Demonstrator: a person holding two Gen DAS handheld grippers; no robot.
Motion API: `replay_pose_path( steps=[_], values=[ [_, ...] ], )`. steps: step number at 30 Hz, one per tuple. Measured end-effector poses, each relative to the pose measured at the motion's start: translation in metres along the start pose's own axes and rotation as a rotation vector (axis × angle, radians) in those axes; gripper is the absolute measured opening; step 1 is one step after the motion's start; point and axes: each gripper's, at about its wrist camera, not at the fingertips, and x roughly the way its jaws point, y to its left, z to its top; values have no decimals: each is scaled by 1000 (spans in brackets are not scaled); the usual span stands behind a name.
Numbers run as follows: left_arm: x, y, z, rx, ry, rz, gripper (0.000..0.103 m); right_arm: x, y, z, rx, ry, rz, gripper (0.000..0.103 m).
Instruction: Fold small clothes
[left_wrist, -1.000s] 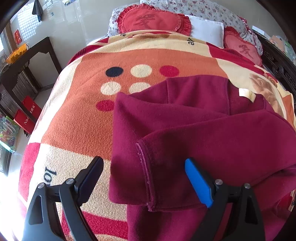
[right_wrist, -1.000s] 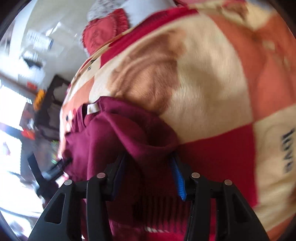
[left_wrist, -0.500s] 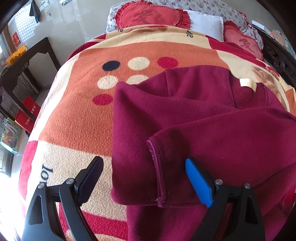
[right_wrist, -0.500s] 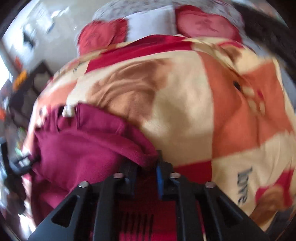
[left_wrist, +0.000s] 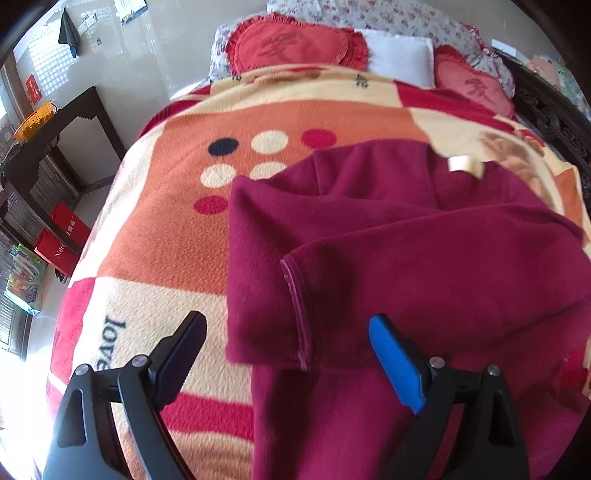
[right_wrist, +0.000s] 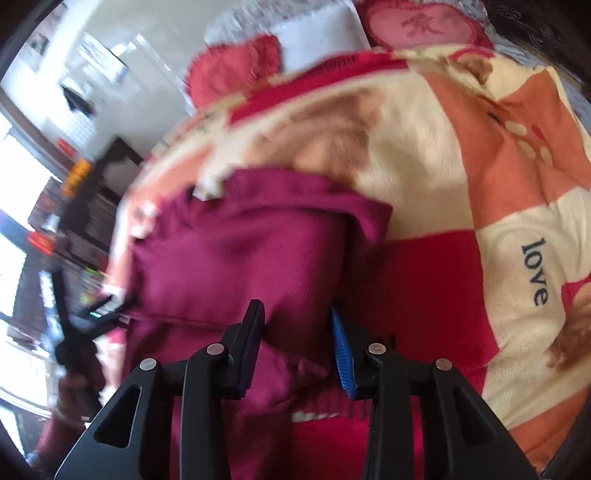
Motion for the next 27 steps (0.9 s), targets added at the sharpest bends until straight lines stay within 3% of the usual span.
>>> replay_pose_path(
  steps=[6, 12, 22, 27],
  values=[
    [-32, 0, -17, 5, -26, -32, 93, -64, 15, -19, -80, -22, -4, 18],
    [-65, 5, -46, 1, -34, -67, 93, -104, 14, -66, -143, 14, -18, 20],
    [-110, 13, -92, 15, -71, -54, 93, -102, 7, -137, -117, 65, -23, 21],
    [-120, 24, -130, 9, -30, -106, 93, -103, 2, -160, -114, 62, -30, 22]
  ],
)
